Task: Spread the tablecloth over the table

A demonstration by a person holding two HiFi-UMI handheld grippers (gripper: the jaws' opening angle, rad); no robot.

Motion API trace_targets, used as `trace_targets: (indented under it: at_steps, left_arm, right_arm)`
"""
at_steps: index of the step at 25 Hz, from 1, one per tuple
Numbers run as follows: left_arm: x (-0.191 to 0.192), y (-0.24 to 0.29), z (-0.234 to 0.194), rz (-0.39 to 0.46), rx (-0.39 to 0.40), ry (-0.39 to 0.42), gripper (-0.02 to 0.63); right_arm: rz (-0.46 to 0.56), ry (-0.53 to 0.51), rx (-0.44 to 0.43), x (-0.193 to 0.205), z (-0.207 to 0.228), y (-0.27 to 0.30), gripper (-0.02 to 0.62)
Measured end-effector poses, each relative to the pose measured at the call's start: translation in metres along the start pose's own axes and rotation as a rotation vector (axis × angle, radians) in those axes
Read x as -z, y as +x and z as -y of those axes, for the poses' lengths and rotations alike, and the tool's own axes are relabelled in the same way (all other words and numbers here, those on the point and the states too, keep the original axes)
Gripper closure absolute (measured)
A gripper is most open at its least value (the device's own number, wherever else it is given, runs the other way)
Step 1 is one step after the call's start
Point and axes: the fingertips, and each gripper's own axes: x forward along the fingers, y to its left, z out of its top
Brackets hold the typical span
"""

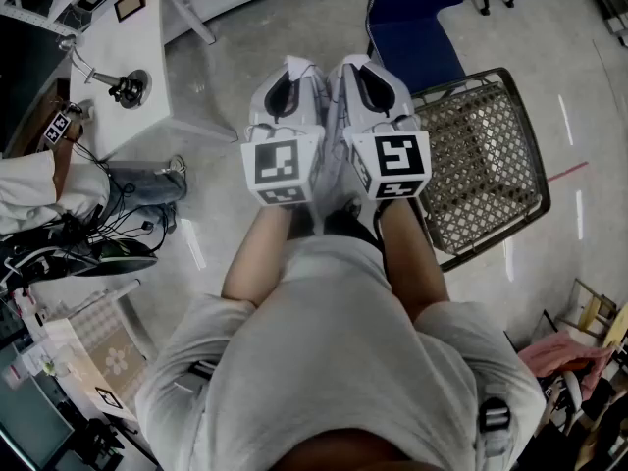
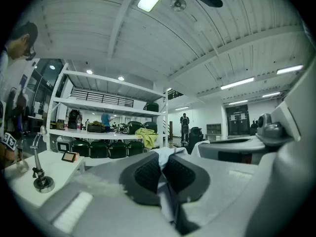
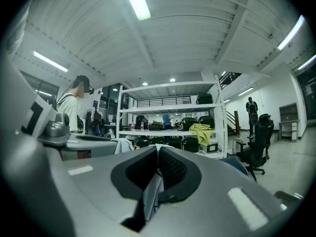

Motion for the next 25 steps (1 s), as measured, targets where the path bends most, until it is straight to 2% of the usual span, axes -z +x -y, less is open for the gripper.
trace_targets:
  at_steps: [6,9,13,19,25]
  left_arm:
    - [0.013,-0.011,0.001,-0.015,-0.053,-0.014,0.583]
    - [0.017,-0.013,-0.021,-0.018,-0.114,-0.040,0.584]
    - [0.032,-0.005,-0.054,-0.017,-0.141,-0.062,0.583]
    - [0.052,0.029,-0.076,0.014,-0.091,-0.017,0.584]
    - [0.045,0.074,-0.050,0.025,0.052,-0.003,0.583]
  right_arm:
    - [-0.005,0.030,-0.048,0.014,0.002,-0.004,0.588]
    - [-0.019,0.046,-0.070,0.024,0.009,0.006,0.588]
    - [-0.033,0.064,-0.039,0.044,0.021,0.025,0.588]
    - [-0.031,0.047,0.011,0.071,0.020,0.065,0.588]
    - [-0.043,0.031,0.069,0.065,0.041,0.079,0.588]
